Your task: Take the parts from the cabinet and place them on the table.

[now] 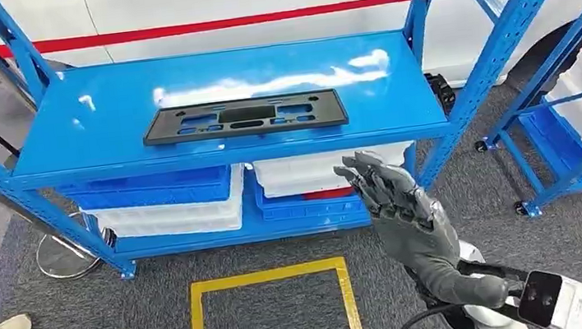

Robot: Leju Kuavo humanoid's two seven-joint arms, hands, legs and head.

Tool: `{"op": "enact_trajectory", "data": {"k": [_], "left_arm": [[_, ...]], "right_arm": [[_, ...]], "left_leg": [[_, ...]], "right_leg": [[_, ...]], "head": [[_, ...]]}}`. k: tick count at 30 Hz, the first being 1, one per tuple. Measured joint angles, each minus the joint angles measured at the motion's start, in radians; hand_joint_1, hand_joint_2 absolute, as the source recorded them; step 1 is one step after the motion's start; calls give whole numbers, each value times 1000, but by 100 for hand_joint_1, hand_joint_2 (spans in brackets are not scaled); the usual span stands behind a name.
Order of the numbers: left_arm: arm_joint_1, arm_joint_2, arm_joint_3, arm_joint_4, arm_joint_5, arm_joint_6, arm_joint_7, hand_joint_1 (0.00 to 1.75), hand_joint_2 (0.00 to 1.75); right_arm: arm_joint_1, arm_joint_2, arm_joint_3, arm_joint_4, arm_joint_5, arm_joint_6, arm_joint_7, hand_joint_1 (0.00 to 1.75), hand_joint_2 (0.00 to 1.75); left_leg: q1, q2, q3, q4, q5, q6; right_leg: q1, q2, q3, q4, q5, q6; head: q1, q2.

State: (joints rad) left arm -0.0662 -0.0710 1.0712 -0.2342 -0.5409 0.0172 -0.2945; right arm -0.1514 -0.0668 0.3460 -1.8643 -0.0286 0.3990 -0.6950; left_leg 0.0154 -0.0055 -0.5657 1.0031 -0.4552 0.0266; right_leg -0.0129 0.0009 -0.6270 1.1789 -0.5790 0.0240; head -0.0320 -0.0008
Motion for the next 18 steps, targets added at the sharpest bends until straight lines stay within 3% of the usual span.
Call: {"op": "enact_trajectory", "data": {"k": [1, 2, 3, 4, 6, 7, 8, 11, 13, 14, 16, 17, 18], "left_arm": [[-1, 0, 0, 0, 0, 0, 0, 0, 0], [-1, 1, 0, 0, 0, 0, 0, 0, 0], [-1, 1, 0, 0, 0, -1, 0, 0, 0], [-1, 1, 0, 0, 0, -2, 0, 0, 0], [0, 1, 1, 0, 0, -3, 0, 0, 0], [1, 0, 1, 0, 0, -3, 0, 0, 0], [-2, 0, 1, 1, 0, -3, 1, 0, 0], [-2, 0, 1, 2, 0, -3, 2, 0, 0], [-3, 2, 1, 2, 0, -6, 1, 0, 0], [-4, 2, 1, 2, 0, -7, 0, 0, 0], [-4, 1, 1, 2, 0, -10, 1, 0, 0], [-1, 1, 1, 2, 0, -10, 1, 0, 0], [1, 2, 1, 2, 0, -10, 1, 0, 0]], "right_arm": [[3, 0, 0, 2, 1, -1, 0, 0, 0], [3, 0, 2, 5, 1, -1, 0, 0, 0], [4, 0, 2, 6, 1, -2, 0, 0, 0], [4, 0, 2, 8, 1, -1, 0, 0, 0], [3, 0, 3, 8, 1, 0, 0, 0, 0], [2, 0, 3, 8, 1, 0, 0, 0, 0], [1, 0, 4, 8, 2, 0, 0, 0, 0], [1, -1, 4, 8, 3, 0, 0, 0, 0], [0, 0, 4, 8, 2, 0, 0, 0, 0], [0, 0, 4, 8, 2, 0, -2, 0, 0], [2, 0, 4, 8, 2, 0, -3, 0, 0], [2, 0, 4, 8, 2, 0, -3, 0, 0], [3, 0, 4, 8, 2, 0, -3, 0, 0]], "left_leg": [[-2, 0, 2, 0, -2, 3], [-3, 0, 2, 1, -5, 5], [-3, -1, 6, 1, -7, 4], [-4, -2, 11, 1, -12, 3], [-5, -4, 27, 1, -21, -1], [-5, -5, 30, 1, -26, -5], [-12, -6, 29, 7, -32, -13], [-9, -3, 31, -2, -34, -26], [-9, -1, 34, 13, -52, -38], [-10, -1, 15, 58, -77, -41], [-5, -1, -82, 244, -155, -48], [-5, -1, -122, 309, -171, -50], [-4, -1, -145, 334, -161, -52]], "right_leg": [[-1, 0, -49, 85, -27, 3], [-2, 0, -82, 135, -37, 3], [-2, 0, -94, 142, -21, 3], [-1, 0, -84, 105, 18, 1], [0, 0, -15, -53, 120, -10], [3, 0, 17, -133, 149, -18], [9, 0, 31, -156, 135, -20], [13, 4, 27, -157, 127, -28], [0, 2, 43, -174, 130, -37], [0, 0, 49, -175, 126, -43], [2, -3, 56, -175, 119, -51], [3, -2, 58, -175, 116, -52], [3, -1, 62, -175, 112, -51]], "head": [[0, 0], [0, 0], [0, 0], [0, 0], [0, 0], [0, 0], [0, 0], [0, 0], [0, 0], [-1, 0], [-1, 0], [-1, 0], [-1, 0]]}}
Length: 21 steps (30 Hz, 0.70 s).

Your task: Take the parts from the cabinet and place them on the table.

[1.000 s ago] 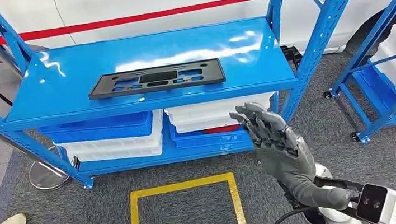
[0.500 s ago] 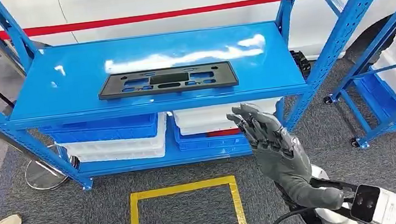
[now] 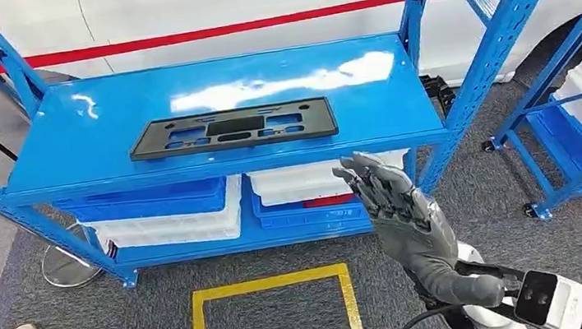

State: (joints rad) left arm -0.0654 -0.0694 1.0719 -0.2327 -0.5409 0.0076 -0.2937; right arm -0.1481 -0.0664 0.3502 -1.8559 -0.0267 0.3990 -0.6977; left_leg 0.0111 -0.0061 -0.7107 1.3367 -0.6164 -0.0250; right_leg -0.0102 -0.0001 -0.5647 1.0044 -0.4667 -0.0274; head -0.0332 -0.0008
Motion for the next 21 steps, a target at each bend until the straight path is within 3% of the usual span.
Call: {"op": "enact_trajectory", "data": {"k": [1, 2, 4, 6, 9, 11, 13, 14, 15, 16, 17, 19, 20, 21], "left_arm": [[1, 0, 0, 0, 0, 0, 0, 0, 0], [1, 0, 0, 0, 0, 0, 0, 0, 0], [1, 2, 0, 0, 0, 2, 3, 0, 0], [0, 3, 3, 0, -1, 8, 8, 0, 0], [6, 3, 5, 0, -2, 21, 21, 0, 0], [9, 3, 6, 0, -5, 26, 24, 0, 0], [8, 5, 6, 0, -8, 30, 26, 0, 0], [8, 6, 6, 0, -11, 32, 26, 0, 0], [9, 6, 6, 0, -14, 33, 28, 0, 0], [11, 7, 6, 0, -14, 35, 31, 0, 0], [11, 7, 6, 0, -14, 37, 31, 0, 0], [13, 7, 6, 0, -16, 37, 32, 0, 0], [14, 6, 6, 1, -17, 37, 33, 0, 0], [11, 6, 6, 1, -17, 37, 33, 0, 0]], "right_arm": [[1, 0, 0, 0, 0, 0, 0, 0, 0], [2, 0, 0, 0, 0, 0, -2, 0, 0], [2, 0, 0, 0, 0, 1, -3, 0, 0], [2, 0, 0, 0, -1, 3, -3, 0, 0], [3, -1, -2, 0, -3, 10, -5, 0, 0], [4, -2, -4, -1, -6, 16, -6, 0, 0], [9, -5, -7, -1, -6, 15, -6, 0, 0], [13, -7, -8, -1, -6, 15, -6, 0, 0], [17, -8, -10, 0, -6, 16, -6, 0, 0], [21, -10, -13, 1, -6, 16, -6, 0, 0], [24, -11, -16, 2, -7, 17, -6, 0, 0], [25, -15, -22, 6, -7, 18, -6, 0, 0], [26, -18, -26, 9, -6, 18, -6, 0, 0], [25, -18, -28, 13, -5, 18, -6, 0, 0]], "left_leg": [[1, 0, 4, -27, 35, 0], [1, 0, 29, -93, 86, 1], [1, 1, 105, -274, 187, 10], [-5, 0, 126, -321, 164, 25], [-2, -2, 133, -322, 160, 42], [1, -1, 154, -334, 156, 53], [-1, -1, 160, -333, 148, 61], [-2, -1, 162, -333, 144, 62], [-3, -1, 166, -333, 140, 62], [-4, -2, 175, -333, 133, 61], [-5, -3, 185, -333, 126, 60], [-6, -4, 211, -334, 109, 55], [-5, -4, 217, -336, 103, 52], [-6, -5, 216, -336, 100, 45]], "right_leg": [[0, 1, 7, 0, -5, 1], [-1, 2, 16, 1, -12, 3], [-1, 3, 36, 1, -27, 11], [5, 5, 33, 6, -36, 24], [6, 5, 41, 9, -34, 39], [2, 4, 28, 59, -60, 48], [-1, 3, -65, 216, -132, 55], [-2, 3, -110, 281, -155, 56], [-2, 3, -140, 316, -157, 56], [-2, 3, -150, 304, -130, 54], [-2, 3, -136, 251, -83, 51], [2, 3, -70, 76, 42, 37], [8, 3, -56, 48, 37, 29], [16, 2, -61, 31, 0, 25]], "head": [[0, 0], [0, 0], [0, 0], [0, 0], [2, 0], [5, 0], [5, 0], [6, 0], [5, 0], [6, 0], [6, 0], [6, 0], [3, 0], [5, 0]]}}
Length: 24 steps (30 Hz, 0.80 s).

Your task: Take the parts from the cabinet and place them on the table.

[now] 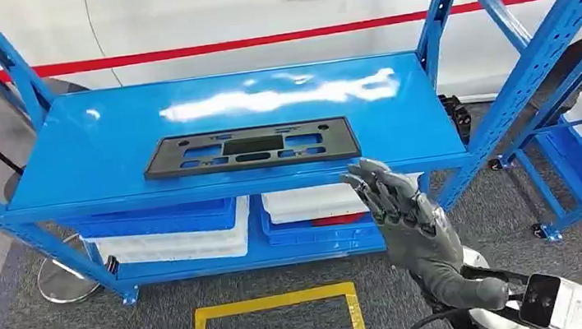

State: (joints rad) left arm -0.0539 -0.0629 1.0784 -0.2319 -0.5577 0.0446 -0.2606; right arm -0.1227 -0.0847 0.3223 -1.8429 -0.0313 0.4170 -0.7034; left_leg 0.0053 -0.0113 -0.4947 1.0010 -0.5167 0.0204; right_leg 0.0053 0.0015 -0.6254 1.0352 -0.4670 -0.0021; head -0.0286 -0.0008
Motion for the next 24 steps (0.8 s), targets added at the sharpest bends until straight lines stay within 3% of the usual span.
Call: {"op": "enact_trajectory", "data": {"k": [1, 3, 4, 5, 6, 8, 9, 10, 11, 13, 14, 15, 18, 19, 20, 21, 23, 24], "left_arm": [[-1, 0, 0, 0, 0, -1, 1, 0, 0], [-1, 0, 0, 0, -1, -3, 0, 0, 0], [-2, 5, 0, 0, -2, -3, 0, 0, 0], [-5, 4, 0, 0, -2, -3, -1, 0, 0], [-7, 3, 0, 0, -3, -6, -1, 0, 0], [-8, 4, 0, 0, -6, -7, -1, 0, 0], [-6, 4, 0, 0, -7, -7, -1, 0, 0], [-4, 4, 0, 0, -8, -7, -1, 0, 0], [-3, 4, 0, 0, -9, -7, -1, 0, 0], [-4, 4, 0, 0, -10, -7, -1, 0, 0], [-3, 5, 0, 0, -12, -6, -1, 0, 0], [-5, 5, 0, 0, -12, -6, -2, 0, 0], [-2, 5, 0, 0, -18, -2, -1, 0, 0], [-4, 4, 0, 1, -19, -1, 0, 0, 0], [-4, 3, 0, 0, -21, -1, 0, 0, 0], [-5, 3, 0, 0, -21, -1, -1, 0, 0], [-5, 3, 0, 0, -23, -1, -3, 0, 0], [-5, 3, 0, 0, -24, -1, -3, 0, 0]], "right_arm": [[2, 0, -1, 2, 0, 0, 0, 0, 0], [-1, -2, -2, 12, 6, 0, 0, 0, 0], [-1, -1, -1, 15, 8, 0, 0, 0, 0], [-6, -1, -1, 19, 10, -1, 0, 0, 0], [-15, -1, 0, 24, 14, -2, 2, 0, 0], [-21, 2, 2, 36, 21, -3, 12, 0, 0], [-21, 2, 3, 44, 22, -6, 17, 0, 0], [-21, 2, 6, 50, 23, -8, 18, 0, 0], [-23, 2, 10, 56, 23, -9, 18, 0, 0], [-29, 2, 16, 65, 23, -14, 19, 0, 0], [-32, 2, 23, 74, 22, -18, 23, 0, 0], [-35, 2, 27, 82, 22, -20, 30, 0, 0], [-38, 2, 55, 112, 29, -33, 59, 0, 0], [-43, 2, 65, 119, 32, -38, 73, 0, 0], [-46, 2, 77, 132, 38, -47, 91, 0, 175], [-53, 2, 88, 147, 45, -54, 98, 0, 175], [-56, 2, 115, 193, 65, -71, 118, 0, 175], [-55, 2, 128, 217, 72, -79, 121, 0, 175]], "left_leg": [[0, 2, -3, -1, -5, -8], [-3, 4, 15, 3, 0, -20], [-2, 5, 12, 14, -12, -23], [-1, 5, 1, 53, -23, -26], [-1, 5, -32, 115, -50, -31], [5, 5, -128, 266, -115, -44], [5, 5, -165, 311, -123, -47], [5, 5, -183, 313, -106, -45], [5, 6, -179, 270, -64, -43], [5, 6, -126, 106, 62, -35], [4, 6, -103, 39, 98, -28], [-4, 7, -109, 37, 58, -28], [-5, 8, -104, 28, 71, -9], [2, 8, -99, 19, 73, -4], [5, 7, -90, 10, 73, -1], [6, 8, -85, 8, 71, 5], [6, 8, -78, 8, 63, 11], [5, 7, -76, 9, 59, 11]], "right_leg": [[1, 0, 5, -4, 28, -8], [2, 2, 16, -15, 22, -21], [-10, 3, 36, -29, 24, -24], [-11, 0, 48, -34, 20, -30], [-12, -1, 54, -35, 16, -34], [-9, -1, 63, -34, 4, -35], [-8, -1, 68, -34, -2, -35], [-8, 1, 77, -34, -9, -34], [-8, 2, 89, -34, -17, -33], [-8, 2, 117, -34, -36, -29], [-9, 0, 126, -35, -46, -24], [-8, 1, 132, -33, -49, -20], [-6, 2, 132, -33, -63, -1], [0, 2, 135, -32, -68, 6], [-6, 2, 133, -18, -81, 10], [-7, 1, 107, 31, -105, 14], [-14, 1, 10, 193, -166, 22], [-16, 1, -32, 253, -178, 24]], "head": [[3, 0], [2, 0], [3, 0], [2, 0], [-1, 0], [0, 0], [-1, 0], [0, 0], [-1, 0], [-1, 0], [0, 0], [2, 0], [-1, 0], [-1, 0], [1, 0], [4, 0], [3, 0], [4, 0]]}}
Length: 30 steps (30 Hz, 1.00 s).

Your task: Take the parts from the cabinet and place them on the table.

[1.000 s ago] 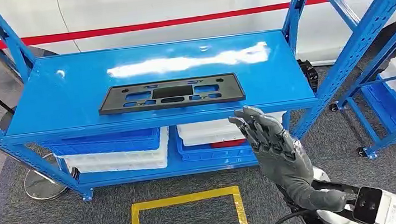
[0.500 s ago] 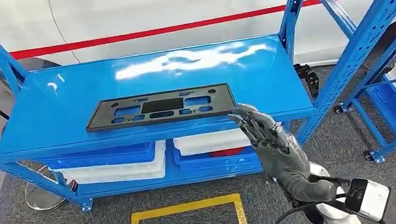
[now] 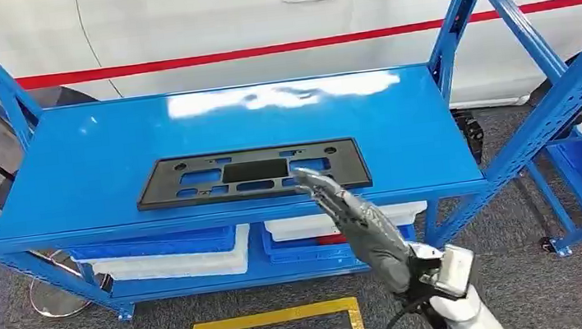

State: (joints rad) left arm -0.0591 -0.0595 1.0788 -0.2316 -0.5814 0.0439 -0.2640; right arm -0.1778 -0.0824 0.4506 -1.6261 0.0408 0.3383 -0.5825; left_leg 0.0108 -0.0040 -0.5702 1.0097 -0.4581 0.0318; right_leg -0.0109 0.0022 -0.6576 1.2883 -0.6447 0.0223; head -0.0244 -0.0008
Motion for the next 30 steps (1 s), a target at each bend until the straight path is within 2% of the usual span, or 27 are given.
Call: {"op": "enact_trajectory", "data": {"k": [1, 2, 3, 4, 5, 6, 7, 9, 10, 11, 12, 14, 15, 16, 17, 18, 20, 22, 25, 26, 27, 28, 30], "left_arm": [[0, 0, 0, 0, -2, 0, -1, 0, 0], [2, 0, 0, 0, -4, 0, -1, 0, 0], [2, 0, 0, 0, -5, 0, -2, 0, 0], [4, -2, 1, 0, -5, 0, -3, 0, 0], [5, -3, 1, 0, -6, 0, -6, 0, 0], [6, -4, 2, 1, -6, 2, -8, 0, 0], [3, -4, 3, 1, -8, 5, -8, 0, 0], [1, -6, 6, 1, -10, 6, -12, 0, 0], [1, -7, 8, 1, -10, 7, -16, 0, 0], [1, -7, 8, 1, -12, 10, -19, 0, 0], [2, -7, 9, 1, -15, 11, -24, 0, 0], [4, -11, 10, 1, -19, 14, -31, 0, 0], [5, -12, 10, 1, -24, 14, -32, 0, 0], [8, -12, 11, 1, -27, 14, -34, 0, 0], [10, -12, 11, 1, -28, 14, -35, 0, 0], [12, -11, 11, 1, -30, 14, -36, 0, 0], [12, -11, 12, 1, -36, 14, -42, 0, 0], [9, -11, 13, 1, -41, 12, -45, 0, 0], [10, -11, 16, 1, -46, 13, -45, 0, 0], [10, -14, 16, 1, -47, 14, -46, 0, 0], [8, -14, 16, 1, -48, 16, -47, 0, 0], [7, -14, 17, 1, -48, 16, -48, 0, 0], [5, -14, 18, 1, -50, 18, -49, 0, 0]], "right_arm": [[0, 0, 14, 22, 5, -4, 0, 0, 175], [0, 0, 21, 34, 6, -6, 0, 0, 175], [-1, 0, 27, 48, 6, -10, 0, 0, 175], [-5, 0, 35, 59, 9, -10, 0, 0, 175], [-13, 0, 45, 74, 15, -11, 1, 0, 175], [-23, 1, 58, 104, 26, -16, 2, 0, 175], [-35, 9, 73, 131, 41, -24, -2, 0, 175], [-59, 25, 100, 185, 81, -65, -20, 0, 175], [-74, 35, 113, 209, 101, -90, -33, 0, 175], [-90, 48, 128, 233, 121, -115, -44, 0, 175], [-107, 57, 139, 252, 138, -135, -53, 0, 175], [-138, 78, 167, 283, 189, -190, -60, 0, 175], [-149, 85, 179, 292, 208, -214, -59, 0, 175], [-159, 93, 191, 297, 230, -240, -58, 0, 175], [-168, 100, 206, 302, 254, -268, -56, 0, 175], [-178, 107, 219, 306, 273, -288, -54, 0, 175], [-203, 125, 245, 314, 308, -322, -48, 0, 175], [-227, 141, 271, 328, 358, -372, -39, 0, 175], [-263, 169, 316, 366, 454, -469, -21, 0, 175], [-279, 182, 332, 384, 498, -506, -3, 0, 175], [-296, 194, 349, 405, 543, -541, 13, 0, 175], [-315, 204, 365, 430, 575, -563, 25, 0, 175], [-342, 226, 403, 494, 649, -620, 67, 0, 175]], "left_leg": [[0, -2, 5, 1, -5, -1], [0, -4, 13, 2, -12, -2], [0, -6, 22, 3, -20, -5], [0, -7, 34, 5, -29, -8], [0, -7, 45, 6, -38, -13], [-3, -7, 43, 1, -42, -18], [-2, -7, 43, 2, -44, -25], [1, -2, 42, -2, -43, -35], [-3, 0, 46, -5, -44, -42], [1, 0, 45, 0, -57, -47], [0, 0, 31, 36, -79, -50], [2, 0, -52, 195, -150, -55], [2, 0, -95, 271, -173, -57], [2, 0, -124, 317, -177, -58], [2, 0, -130, 313, -154, -57], [2, 0, -112, 260, -108, -56], [2, 0, -36, 77, 1, -49], [-5, -1, -7, 11, -1, -42], [-6, -2, -16, 14, 1, -32], [4, 1, -11, 2, 6, -24], [4, 0, -8, -2, 9, -19], [4, 1, -8, -2, 9, -13], [4, 2, -9, -2, 9, -13]], "right_leg": [[-3, 0, -31, 27, 13, 2], [-4, 0, -34, 4, 53, 3], [-5, -1, -18, -57, 108, 2], [-5, -2, 13, -145, 172, -2], [-4, -2, 40, -228, 210, -7], [1, -1, 50, -225, 198, -12], [6, -1, 59, -250, 192, -18], [10, 4, 52, -251, 186, -25], [5, 6, 54, -258, 187, -31], [-2, 3, 63, -269, 190, -37], [-2, 2, 69, -274, 189, -45], [1, -1, 71, -273, 185, -52], [2, -2, 71, -273, 184, -54], [4, -2, 72, -272, 182, -56], [5, -1, 76, -271, 180, -57], [5, 0, 81, -270, 177, -56], [5, 3, 92, -265, 167, -52], [13, 5, 87, -258, 162, -45], [11, 4, 83, -264, 168, -34], [15, 5, 80, -259, 160, -27], [12, 2, 74, -236, 141, -21], [10, 3, 46, -177, 104, -17], [5, 2, -29, -18, 35, -11]], "head": [[-1, 0], [0, 0], [0, 0], [0, 0], [0, 0], [0, 0], [0, 0], [2, 0], [1, 0], [2, 0], [0, 0], [0, 0], [1, 0], [0, 0], [0, 0], [0, 0], [0, 0], [1, 0], [2, 0], [1, 0], [4, 0], [4, 0], [4, 0]]}}
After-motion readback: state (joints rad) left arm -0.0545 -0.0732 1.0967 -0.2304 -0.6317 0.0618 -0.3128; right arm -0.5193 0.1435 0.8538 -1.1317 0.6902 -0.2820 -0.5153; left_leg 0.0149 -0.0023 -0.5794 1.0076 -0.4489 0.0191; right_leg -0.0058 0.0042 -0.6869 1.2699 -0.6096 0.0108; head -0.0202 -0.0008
